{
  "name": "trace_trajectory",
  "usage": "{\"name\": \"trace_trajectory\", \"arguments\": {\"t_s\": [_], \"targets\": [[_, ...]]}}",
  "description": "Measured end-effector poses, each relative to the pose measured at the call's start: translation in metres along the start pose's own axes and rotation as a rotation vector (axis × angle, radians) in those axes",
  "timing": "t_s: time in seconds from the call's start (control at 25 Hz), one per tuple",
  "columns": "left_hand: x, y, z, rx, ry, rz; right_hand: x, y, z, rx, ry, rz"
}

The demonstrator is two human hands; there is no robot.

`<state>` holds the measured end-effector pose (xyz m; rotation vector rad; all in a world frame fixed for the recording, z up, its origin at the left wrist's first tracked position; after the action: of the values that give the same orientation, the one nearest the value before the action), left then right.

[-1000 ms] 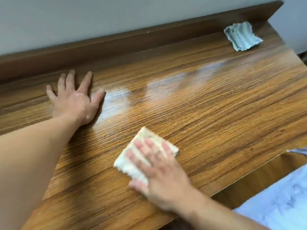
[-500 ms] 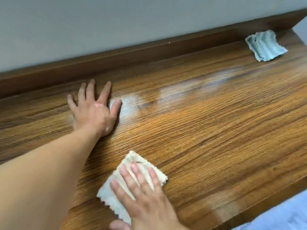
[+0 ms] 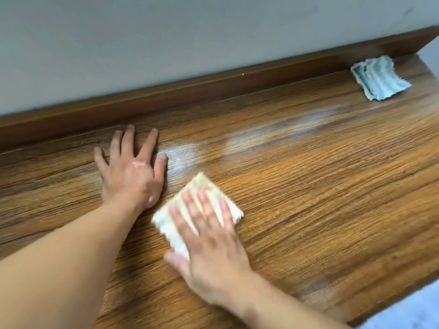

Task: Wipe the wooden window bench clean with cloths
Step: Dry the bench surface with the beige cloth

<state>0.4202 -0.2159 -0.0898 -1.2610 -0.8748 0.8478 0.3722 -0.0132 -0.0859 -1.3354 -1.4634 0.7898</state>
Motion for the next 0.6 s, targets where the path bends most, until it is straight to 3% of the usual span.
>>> {"name": "trace_trajectory", "arguments": {"t_s": [0.08,0.12,0.24,0.32,0.44,0.52,0.6], "targets": [[-0.001,0.0,0.005,0.002,-0.008,-0.013,0.009,-0.008,0.031,0.084,-0.096,-0.029],[-0.002,0.001,0.008,-0.003,-0.011,-0.027,-0.006,-0.022,0.074,0.148,-0.023,-0.001],[-0.003,0.001,0.01,-0.009,-0.011,-0.048,-0.077,-0.092,0.228,0.122,0.474,0.078],[-0.003,0.001,0.007,-0.025,-0.007,-0.057,-0.112,-0.12,0.282,0.004,0.786,0.078],[-0.002,0.001,0.005,0.003,-0.006,-0.044,-0.153,-0.117,0.253,-0.097,0.978,0.104],[-0.002,-0.004,0.004,0.128,-0.013,0.022,-0.174,-0.095,0.193,-0.087,0.86,0.084],[-0.003,-0.01,-0.002,0.312,-0.03,0.088,-0.179,-0.07,0.12,-0.021,0.617,0.078]]}}
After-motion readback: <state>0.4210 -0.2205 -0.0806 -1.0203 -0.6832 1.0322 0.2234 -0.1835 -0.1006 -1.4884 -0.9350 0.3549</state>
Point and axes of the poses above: each hand's wrist, its own x-axis away from the middle knuckle, its own y-axis out of the palm, z = x × y, the point moved 8 cm from there along -x, towards the middle knuckle, and after that the axes turned 1 degree about -z, right-handed, at the moved point
